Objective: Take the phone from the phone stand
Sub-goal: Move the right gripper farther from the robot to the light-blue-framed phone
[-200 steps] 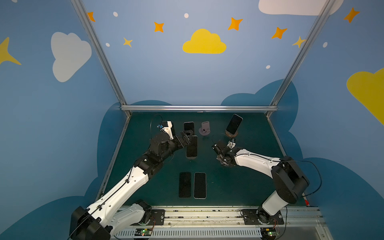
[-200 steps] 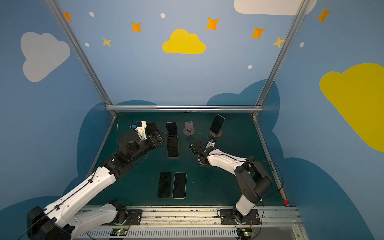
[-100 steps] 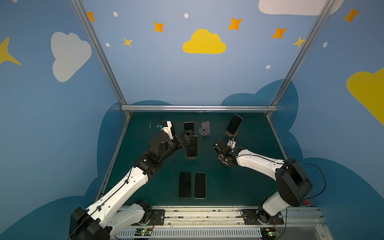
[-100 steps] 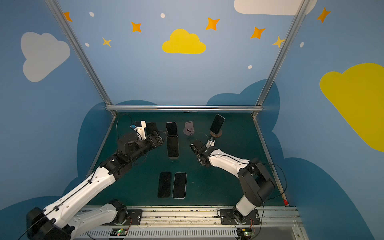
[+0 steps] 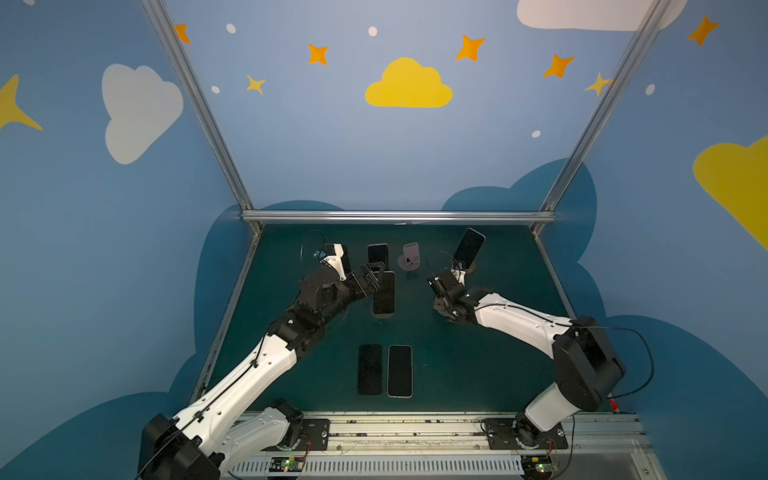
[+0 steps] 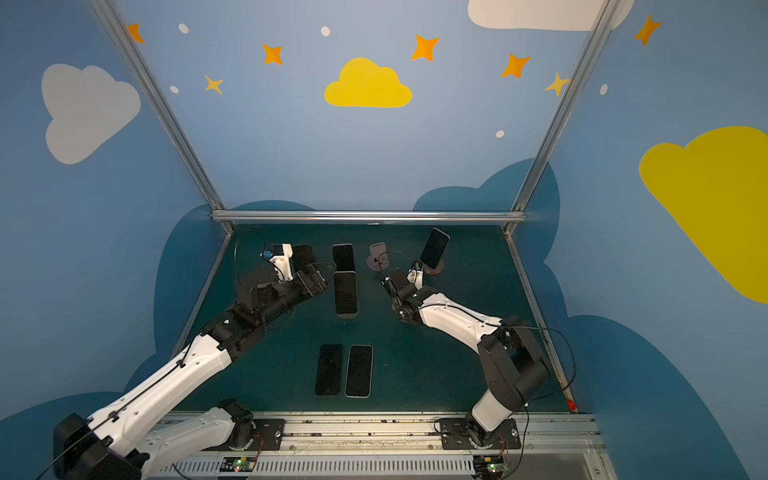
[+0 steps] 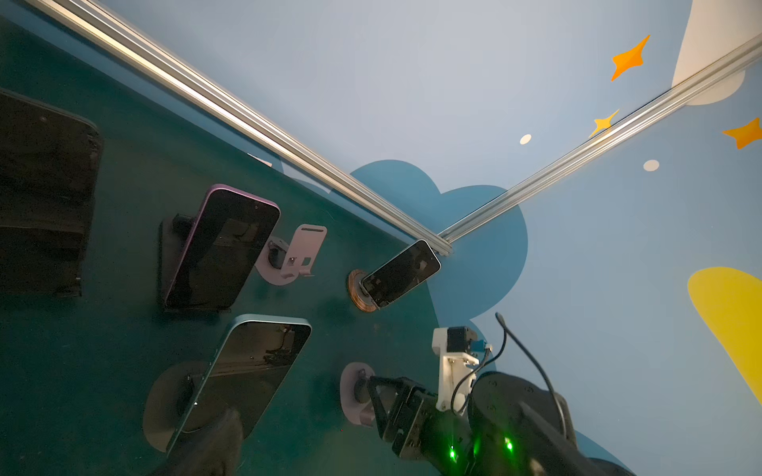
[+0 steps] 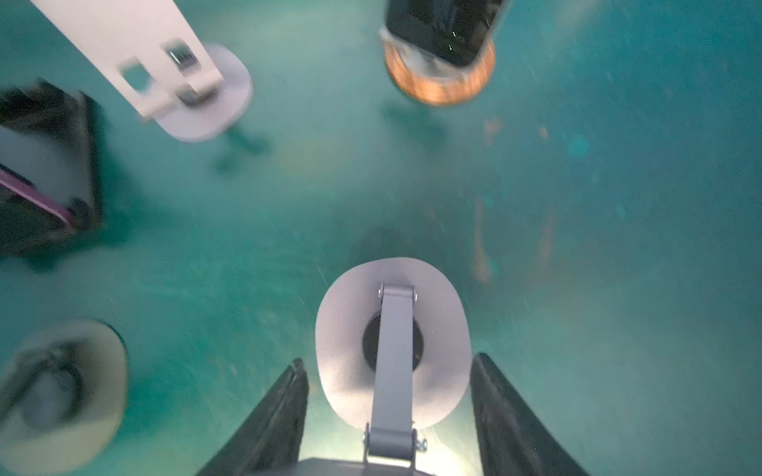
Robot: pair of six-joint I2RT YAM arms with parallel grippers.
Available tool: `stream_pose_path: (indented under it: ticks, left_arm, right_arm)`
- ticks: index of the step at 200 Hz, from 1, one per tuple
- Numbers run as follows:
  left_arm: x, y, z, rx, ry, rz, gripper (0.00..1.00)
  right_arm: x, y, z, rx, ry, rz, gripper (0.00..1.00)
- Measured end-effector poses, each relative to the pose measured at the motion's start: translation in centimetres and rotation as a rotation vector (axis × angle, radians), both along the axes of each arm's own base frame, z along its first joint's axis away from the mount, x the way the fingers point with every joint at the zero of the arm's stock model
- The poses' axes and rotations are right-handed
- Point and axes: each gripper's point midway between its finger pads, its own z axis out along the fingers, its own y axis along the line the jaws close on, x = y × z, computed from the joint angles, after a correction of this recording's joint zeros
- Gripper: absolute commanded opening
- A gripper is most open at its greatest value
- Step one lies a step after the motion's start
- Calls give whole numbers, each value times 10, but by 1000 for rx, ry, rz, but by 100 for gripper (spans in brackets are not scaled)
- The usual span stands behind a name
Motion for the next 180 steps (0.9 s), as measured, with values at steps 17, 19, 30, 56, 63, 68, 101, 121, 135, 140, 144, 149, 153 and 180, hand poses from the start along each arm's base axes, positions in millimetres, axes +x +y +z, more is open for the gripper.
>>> stream_pose_path:
  ticks: [17, 19, 30, 56, 63, 68, 101, 121, 135, 140, 144, 149, 153, 180]
  left_arm:
    - [0, 1, 1, 1, -3, 3, 100]
    - [0, 1, 1, 1, -3, 3, 100]
    - [0, 1, 1, 3, -6, 4, 100]
    - [0, 2, 2, 8, -13, 8, 100]
    - [0, 2, 3, 8, -14, 8, 100]
    - [0, 2, 3, 7, -15, 8, 100]
    - [-1, 3, 6, 6, -26, 9, 100]
    - [-1, 4, 7, 6, -31, 13, 100]
    - [-1, 4, 7, 6, -32, 14, 100]
    - [-1, 4, 7, 6, -32, 14, 100]
    - [-1, 4, 7, 6, -32, 14, 100]
    - [-1, 4, 8, 6, -32, 14, 100]
    - [-1, 4, 8, 6, -32, 14, 100]
    - [-1, 4, 8, 6, -32, 14, 100]
  right_arm:
    - [20, 5, 6, 10, -21, 11, 55]
    - [23, 5, 6, 9, -21, 14, 55]
    - [34, 6, 8, 10, -28, 19, 55]
    - [60, 8, 6, 6, -27, 34, 55]
    - [66, 9, 6, 5, -27, 40, 55]
    - [71, 10, 6, 5, -27, 46, 55]
    - [100, 18, 2, 0, -26, 79, 54]
    - [114, 23, -1, -6, -28, 105, 54]
    - [122, 26, -2, -12, -29, 124, 54]
    - [125, 28, -3, -15, -29, 131, 54]
    - [127, 29, -3, -17, -32, 135, 54]
    - [131, 30, -3, -19, -35, 140, 54]
    - [133, 31, -4, -21, -36, 143, 54]
    - [150, 35, -7, -35, -42, 156, 54]
